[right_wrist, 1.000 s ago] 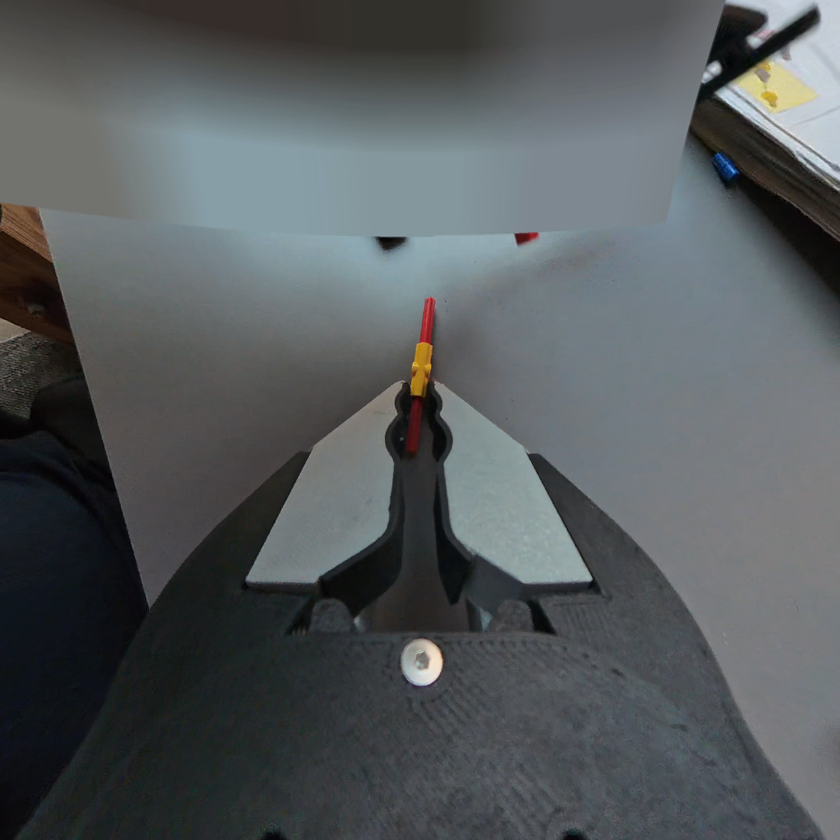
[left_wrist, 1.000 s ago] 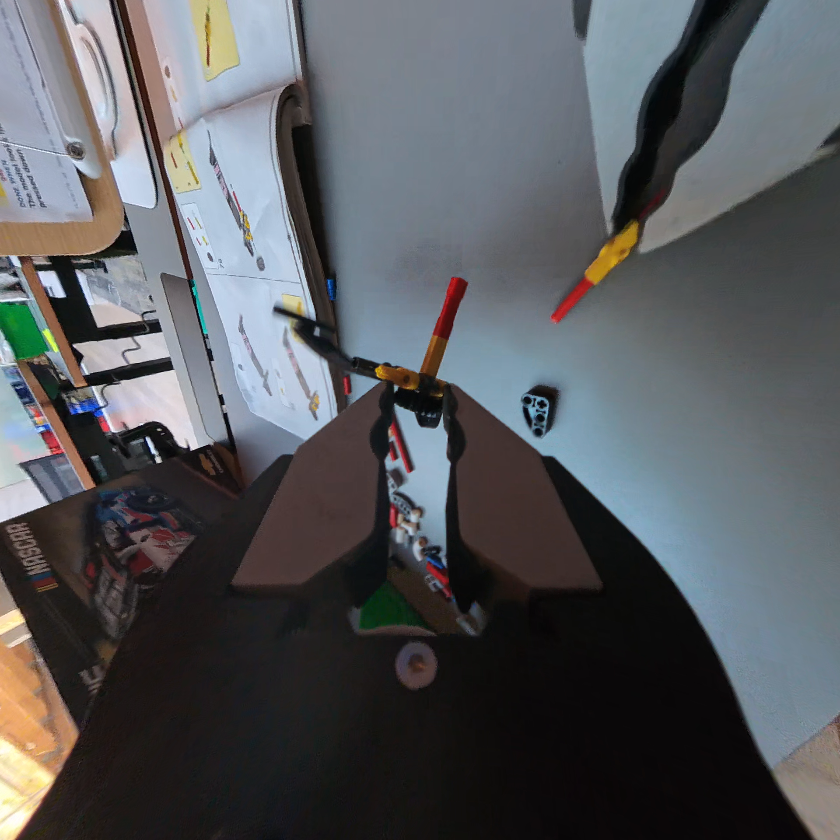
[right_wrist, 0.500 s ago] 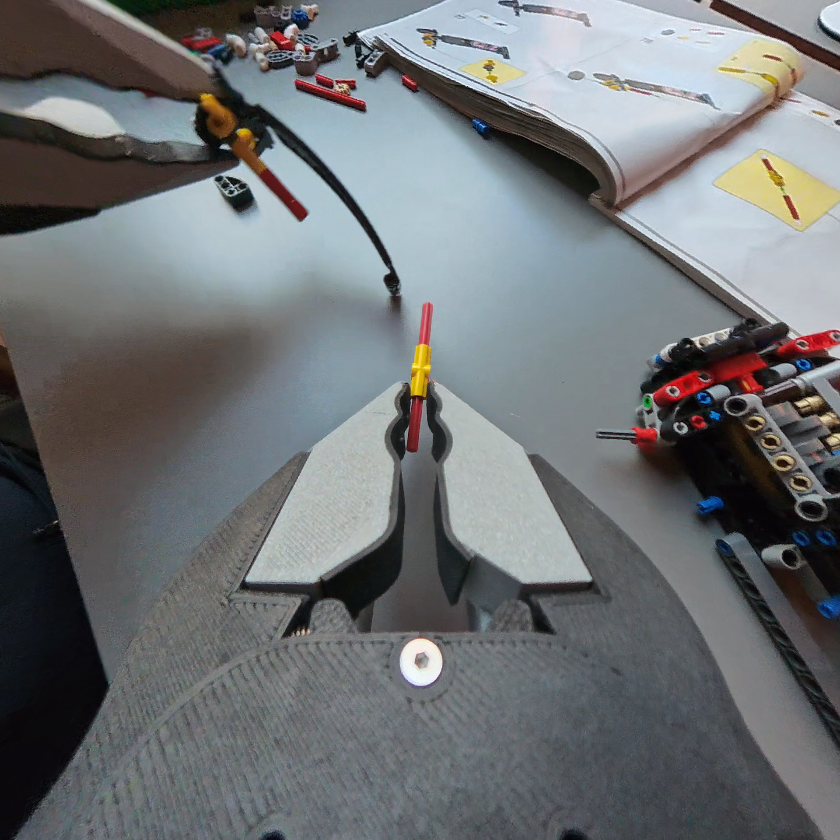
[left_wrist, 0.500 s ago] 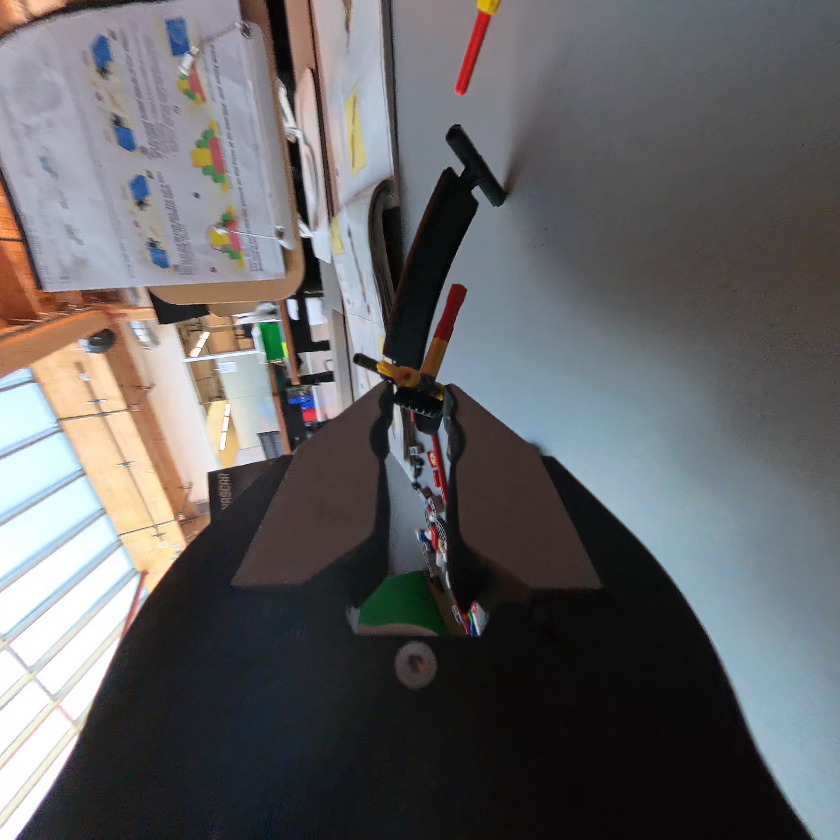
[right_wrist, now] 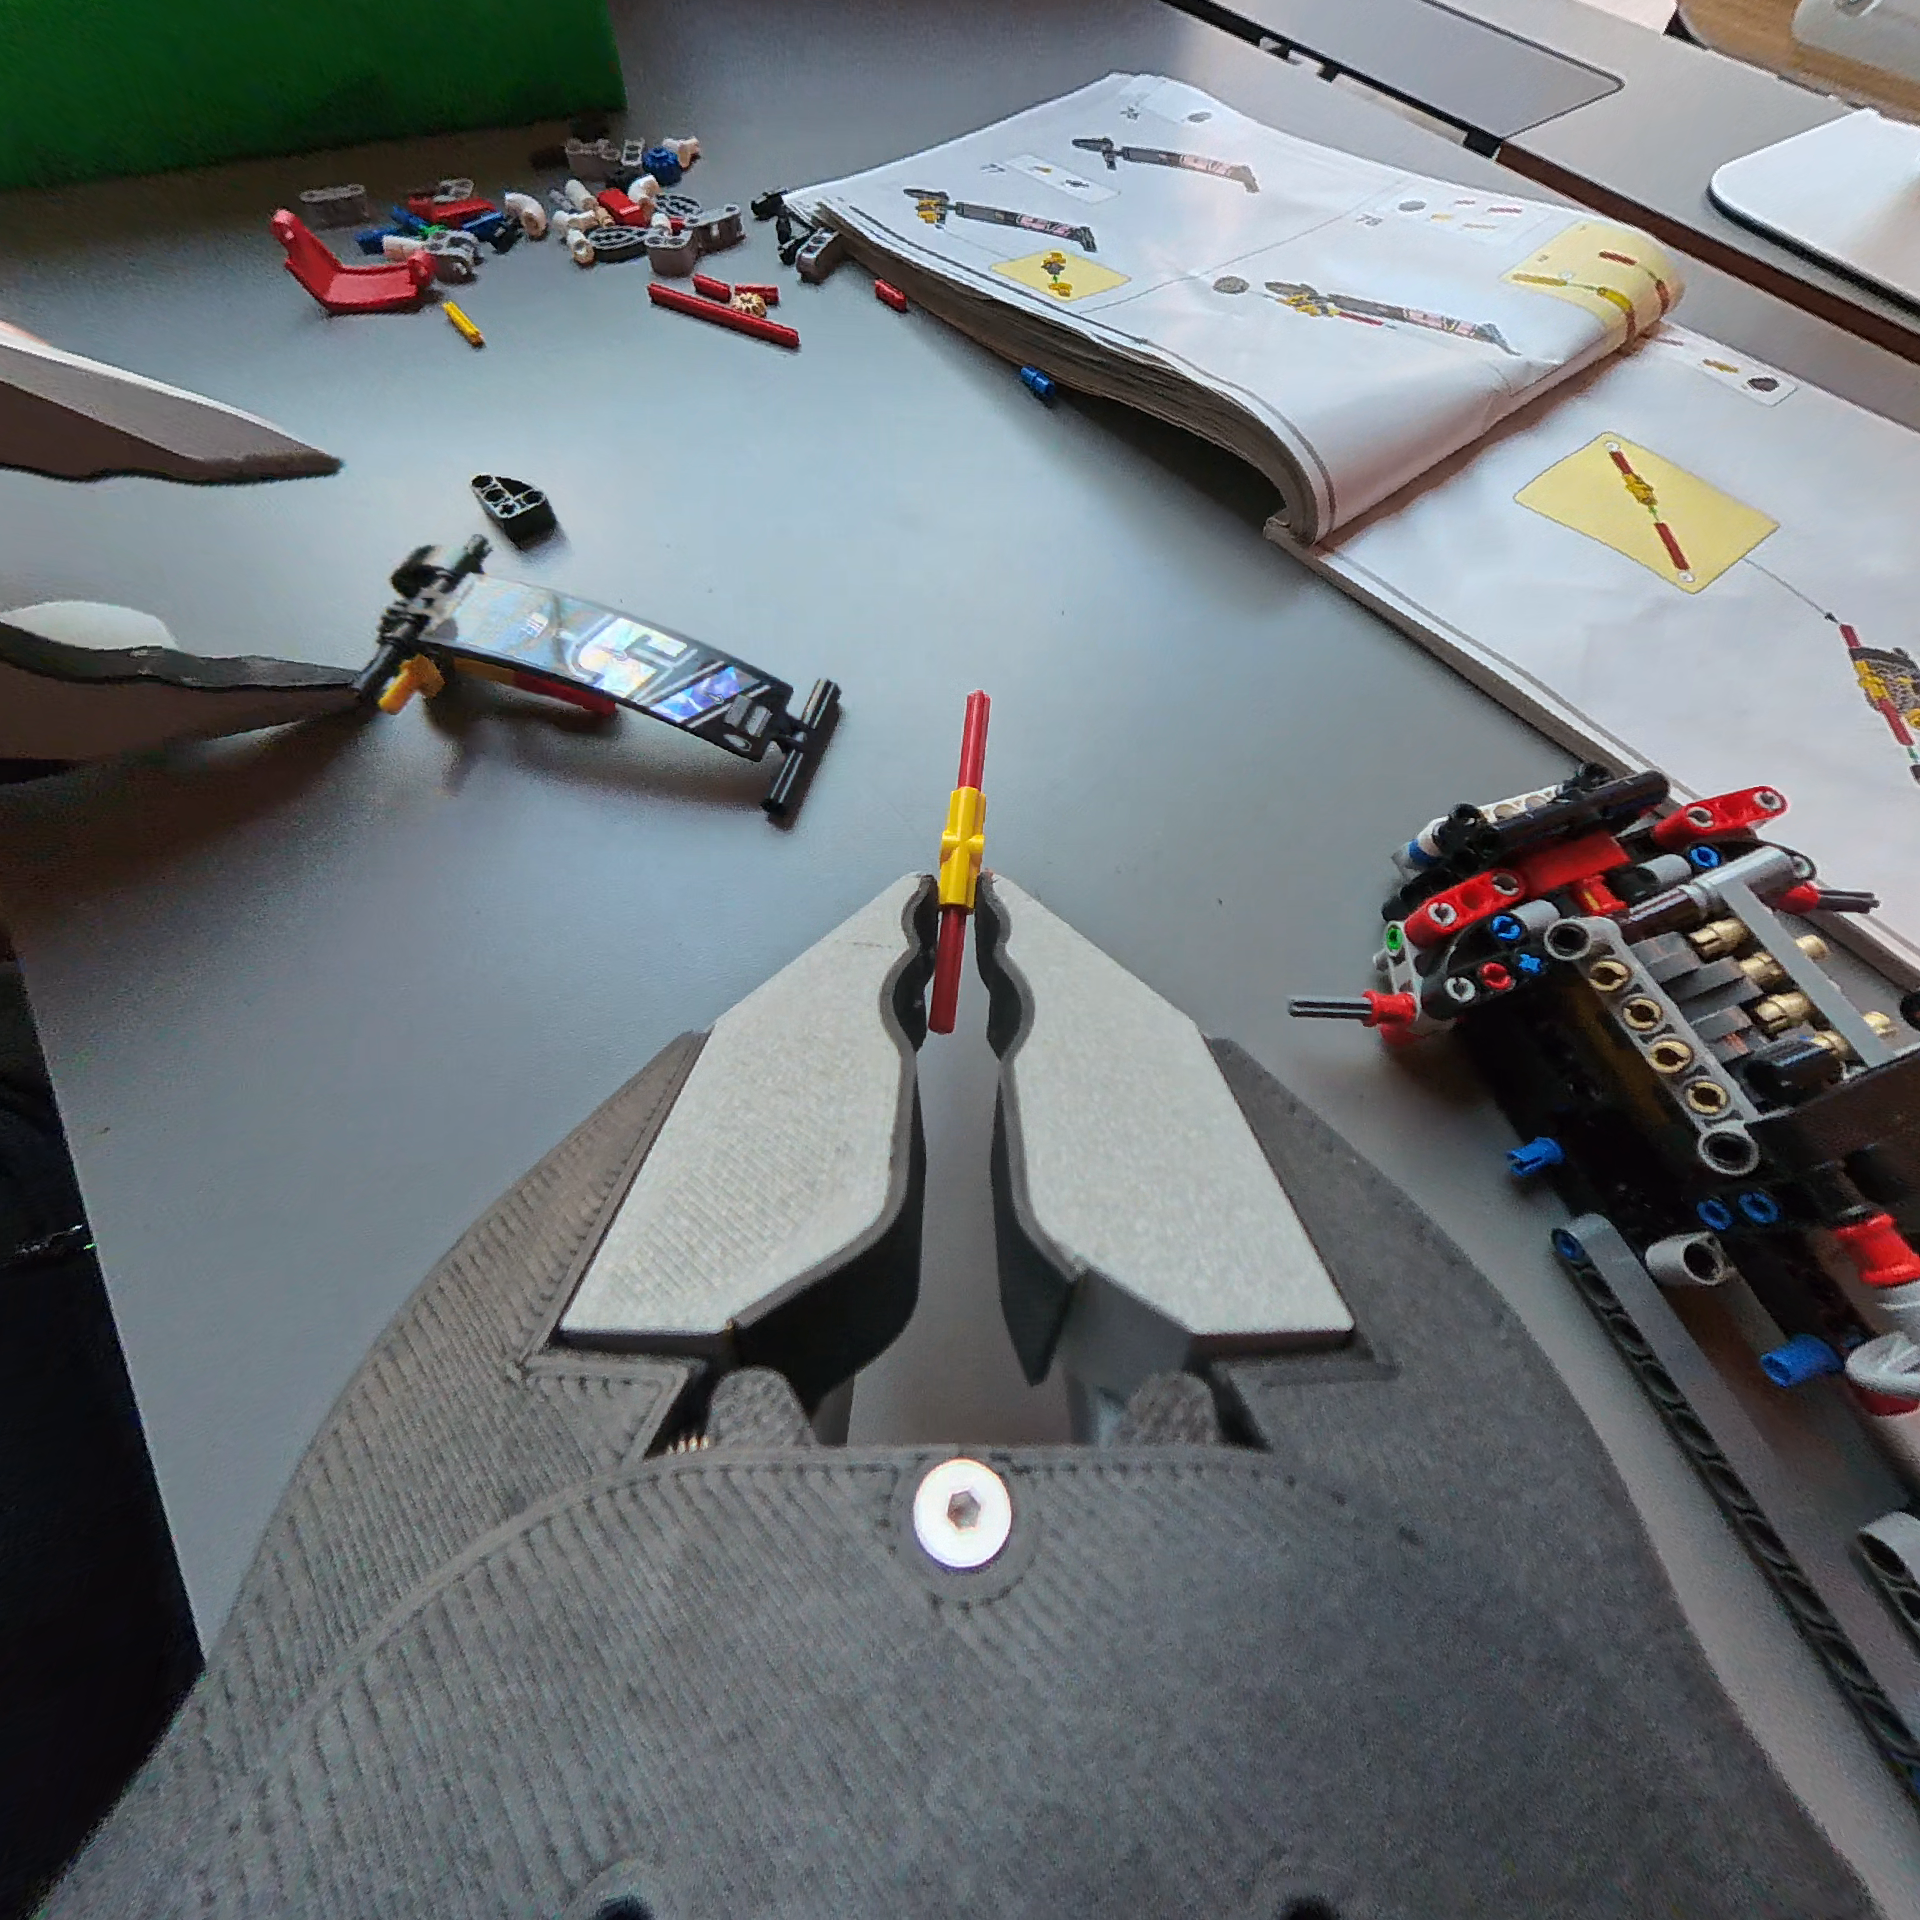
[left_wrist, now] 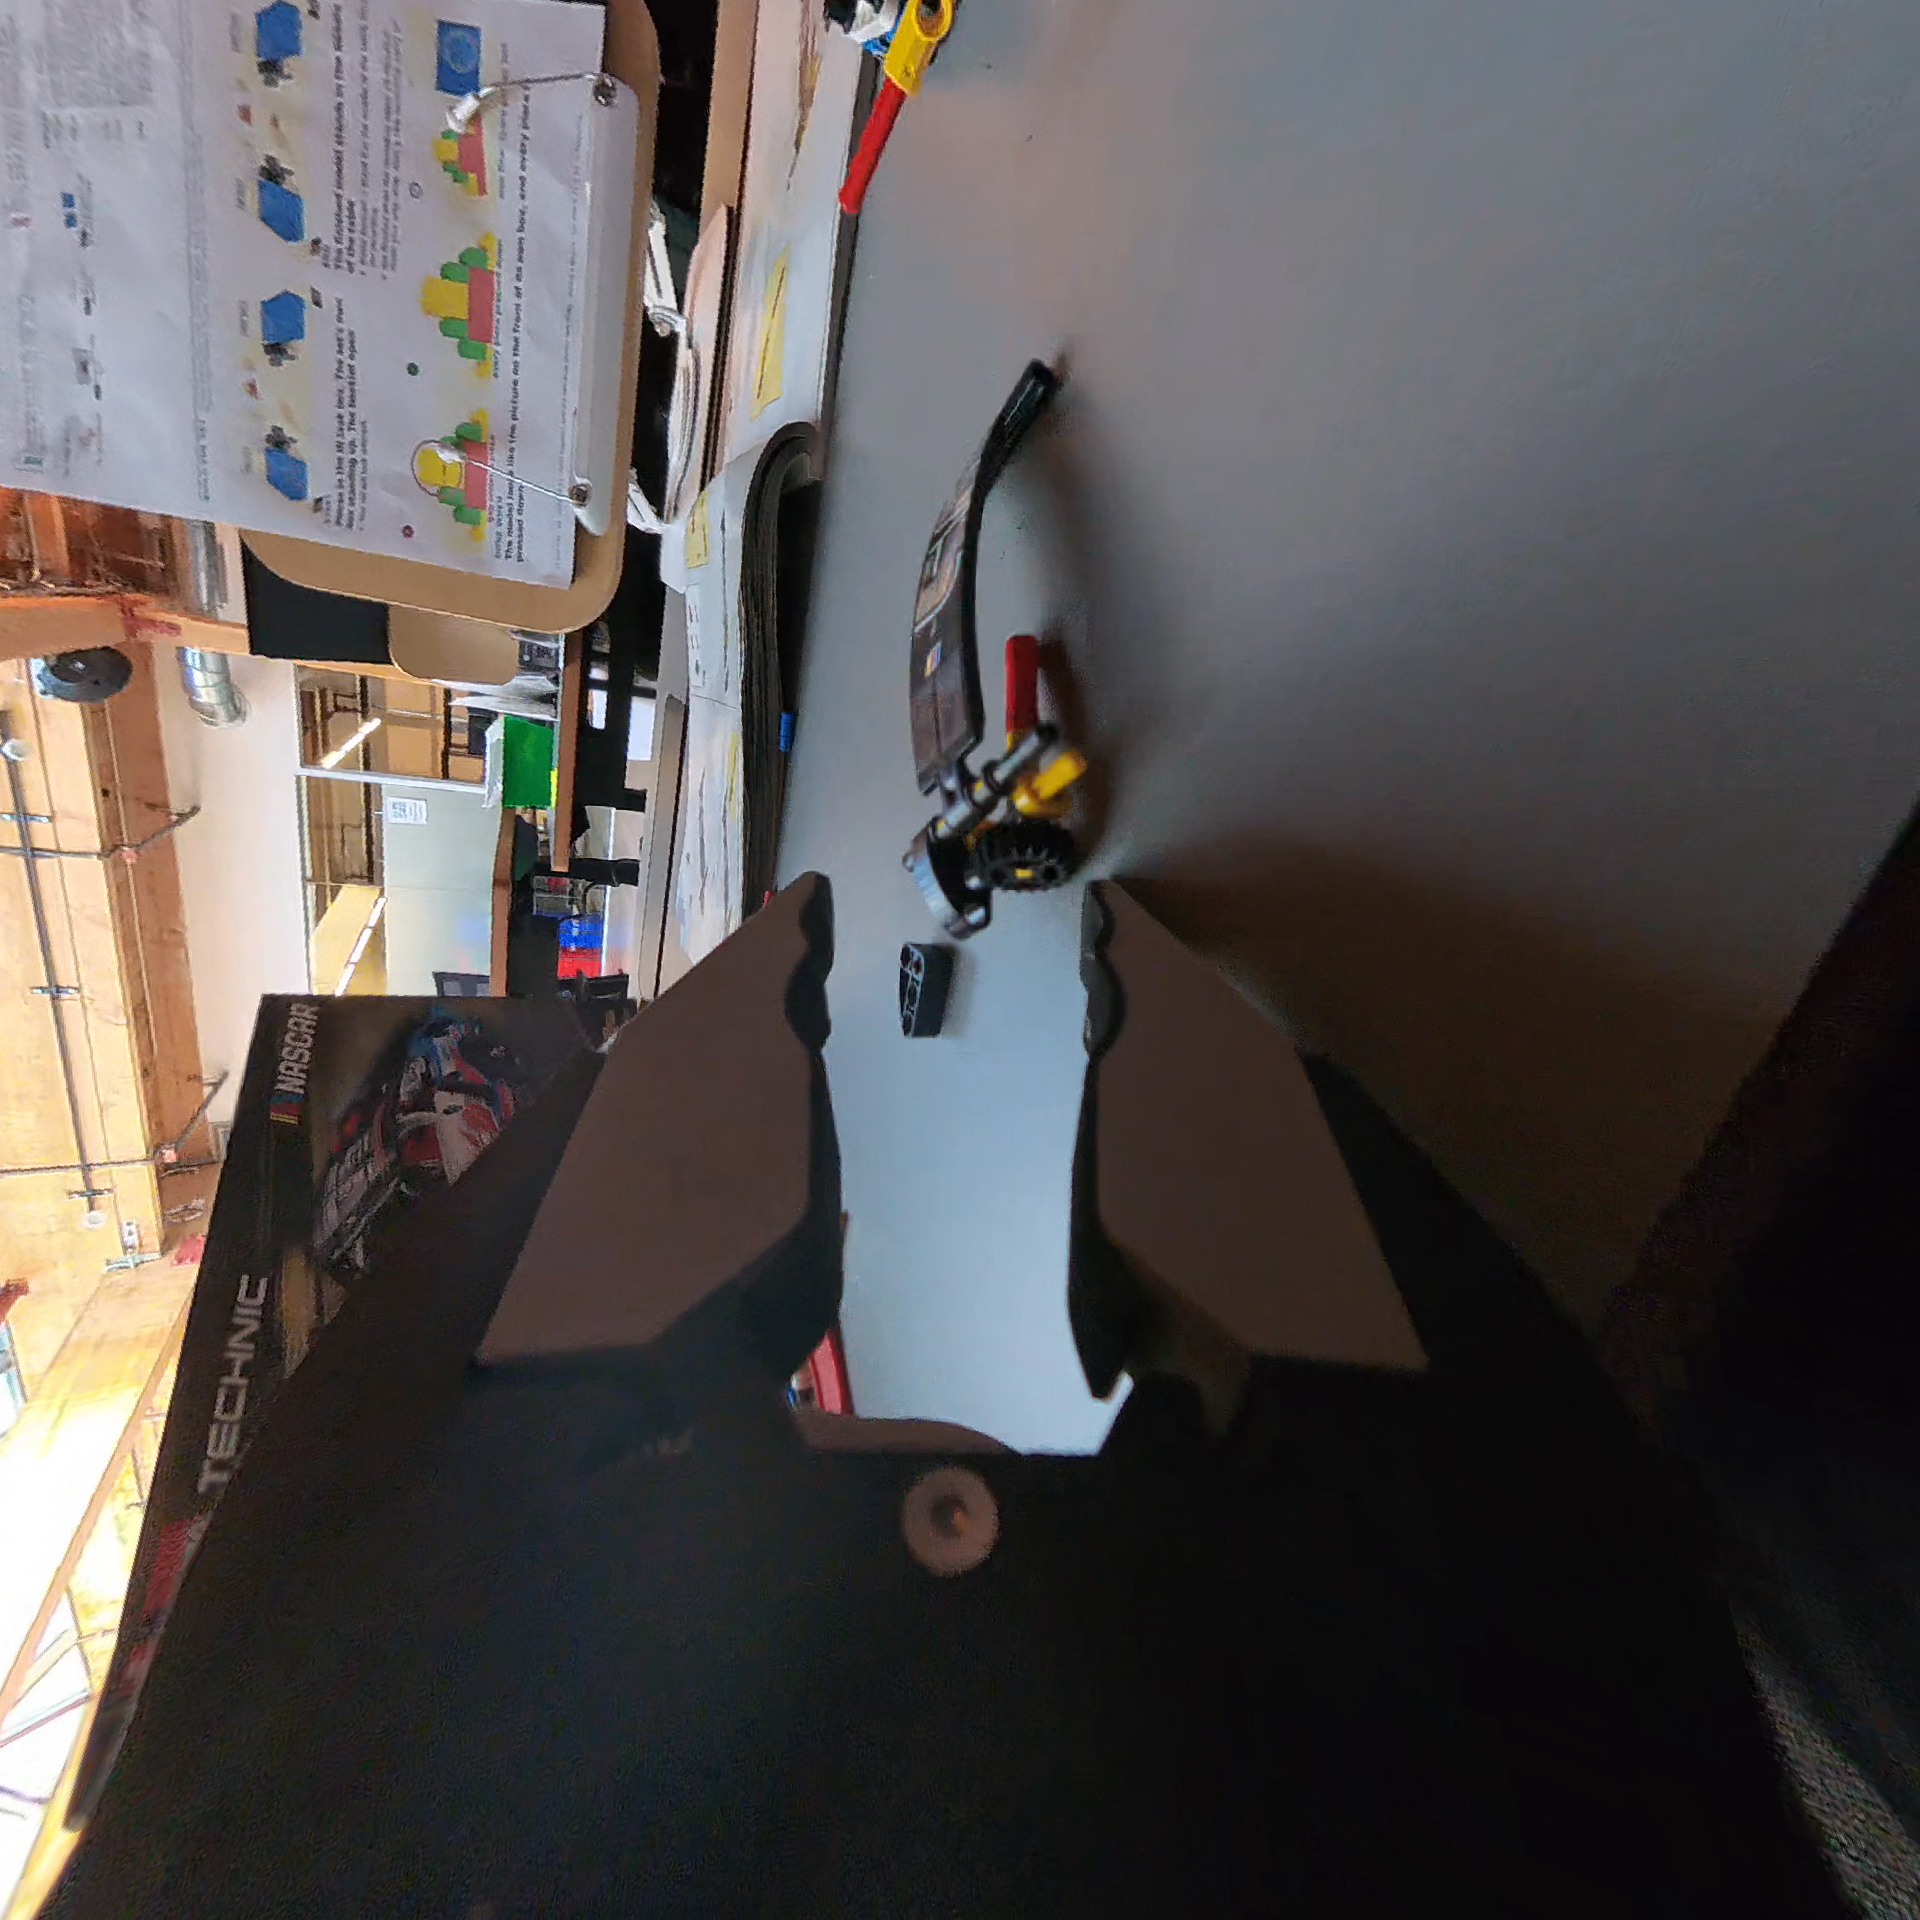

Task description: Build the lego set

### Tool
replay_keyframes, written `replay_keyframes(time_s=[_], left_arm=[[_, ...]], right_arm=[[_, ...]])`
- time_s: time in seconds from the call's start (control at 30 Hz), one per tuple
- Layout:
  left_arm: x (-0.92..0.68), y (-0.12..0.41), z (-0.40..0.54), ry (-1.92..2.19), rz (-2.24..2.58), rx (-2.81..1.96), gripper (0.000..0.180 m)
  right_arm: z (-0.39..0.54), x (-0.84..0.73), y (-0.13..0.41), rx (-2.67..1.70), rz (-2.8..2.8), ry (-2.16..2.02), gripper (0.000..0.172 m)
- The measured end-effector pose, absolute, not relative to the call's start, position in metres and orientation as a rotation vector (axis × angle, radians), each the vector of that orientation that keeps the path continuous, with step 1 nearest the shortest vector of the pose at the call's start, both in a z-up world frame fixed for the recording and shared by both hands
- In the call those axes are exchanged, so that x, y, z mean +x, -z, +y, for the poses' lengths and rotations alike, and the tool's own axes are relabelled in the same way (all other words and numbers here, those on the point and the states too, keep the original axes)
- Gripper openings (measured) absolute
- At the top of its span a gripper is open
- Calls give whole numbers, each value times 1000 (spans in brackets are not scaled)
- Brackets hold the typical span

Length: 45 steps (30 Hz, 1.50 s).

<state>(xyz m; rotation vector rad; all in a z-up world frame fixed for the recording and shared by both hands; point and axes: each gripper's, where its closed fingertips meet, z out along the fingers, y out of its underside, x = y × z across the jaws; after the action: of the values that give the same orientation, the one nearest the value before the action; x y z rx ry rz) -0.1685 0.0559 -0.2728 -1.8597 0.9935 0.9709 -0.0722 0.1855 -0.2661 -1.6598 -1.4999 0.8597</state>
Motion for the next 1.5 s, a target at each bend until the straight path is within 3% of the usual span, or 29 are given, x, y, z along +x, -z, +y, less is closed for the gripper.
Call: replay_keyframes(time_s=[0.03,0.27,0.6,0.8,0.97,1.5], left_arm=[[-167,273,51,-946,984,-1869,45],[-161,266,32,-730,879,-1943,51],[-137,248,69,-674,1052,-1841,26],[-116,262,86,-696,1230,-1799,32],[-110,269,93,-759,1262,-1742,16],[-100,262,99,-705,1019,-1637,21]], right_arm=[[185,-72,265,-1650,-1501,-858,4],[159,-77,248,-1472,-1560,-987,4],[87,-79,258,-1392,-1845,-1192,4],[81,-77,260,-1444,-1873,-1289,4],[78,-73,256,-1444,-1883,-1393,5],[81,-73,251,-1522,-1858,-1588,4]])
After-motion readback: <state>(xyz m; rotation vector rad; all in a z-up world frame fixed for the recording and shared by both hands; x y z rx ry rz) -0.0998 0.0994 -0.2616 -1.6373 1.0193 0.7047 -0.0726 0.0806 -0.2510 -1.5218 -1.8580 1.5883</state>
